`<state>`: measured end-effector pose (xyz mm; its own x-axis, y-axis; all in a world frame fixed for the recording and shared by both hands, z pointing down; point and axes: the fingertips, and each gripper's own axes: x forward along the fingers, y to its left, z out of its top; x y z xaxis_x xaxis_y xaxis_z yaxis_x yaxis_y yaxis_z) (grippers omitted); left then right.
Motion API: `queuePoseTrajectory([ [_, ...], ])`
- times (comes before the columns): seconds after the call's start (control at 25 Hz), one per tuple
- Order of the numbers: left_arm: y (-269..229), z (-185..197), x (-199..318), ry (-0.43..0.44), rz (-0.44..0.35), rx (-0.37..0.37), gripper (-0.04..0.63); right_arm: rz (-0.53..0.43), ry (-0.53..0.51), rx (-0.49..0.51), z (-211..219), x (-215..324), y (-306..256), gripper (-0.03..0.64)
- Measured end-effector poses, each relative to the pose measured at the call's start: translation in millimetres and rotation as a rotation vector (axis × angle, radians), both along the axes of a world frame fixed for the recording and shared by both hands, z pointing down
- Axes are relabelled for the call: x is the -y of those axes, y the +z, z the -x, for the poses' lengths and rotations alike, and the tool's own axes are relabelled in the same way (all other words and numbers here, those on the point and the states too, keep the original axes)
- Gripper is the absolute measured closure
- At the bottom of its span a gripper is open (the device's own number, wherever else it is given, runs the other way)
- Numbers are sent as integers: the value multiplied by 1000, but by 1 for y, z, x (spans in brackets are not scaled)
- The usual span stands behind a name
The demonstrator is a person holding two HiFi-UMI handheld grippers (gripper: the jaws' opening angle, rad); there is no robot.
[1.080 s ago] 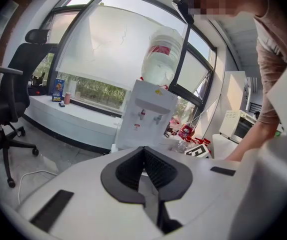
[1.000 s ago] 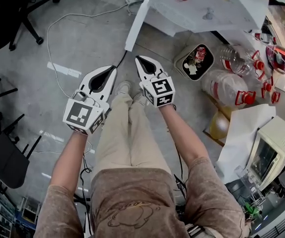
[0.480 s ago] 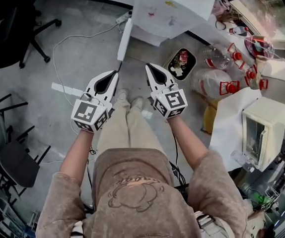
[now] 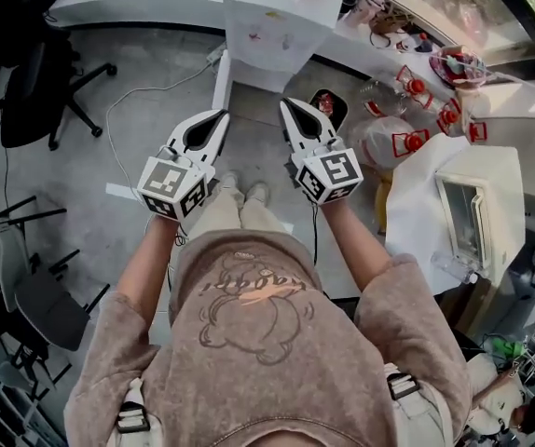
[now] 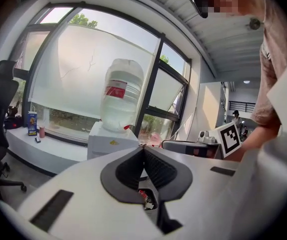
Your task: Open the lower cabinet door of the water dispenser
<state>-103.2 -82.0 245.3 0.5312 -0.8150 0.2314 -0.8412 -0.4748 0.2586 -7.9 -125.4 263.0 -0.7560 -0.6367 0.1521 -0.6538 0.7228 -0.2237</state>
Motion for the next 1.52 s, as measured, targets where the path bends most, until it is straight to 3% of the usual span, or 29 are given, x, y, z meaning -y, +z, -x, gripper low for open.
queuePoseTrajectory([
  [0.36, -59, -42, 8, 173, -68, -4, 578, -103, 48, 3, -36, -33, -71, 611],
  [0.68, -80, -66, 4, 239, -102, -30, 578, -132, 115, 85, -69, -51, -108, 611],
  [0.88, -87, -67, 3, 242, -130, -33, 578, -146, 177, 90, -86, -53, -116, 611],
  [1.12, -83, -71, 0, 236, -185, -15, 578, -180, 220, 19, -92, -63, -101, 611],
  [1.52, -49, -63, 4, 182, -181, -21, 579, -134, 292, -7, -98, -59, -62, 611],
])
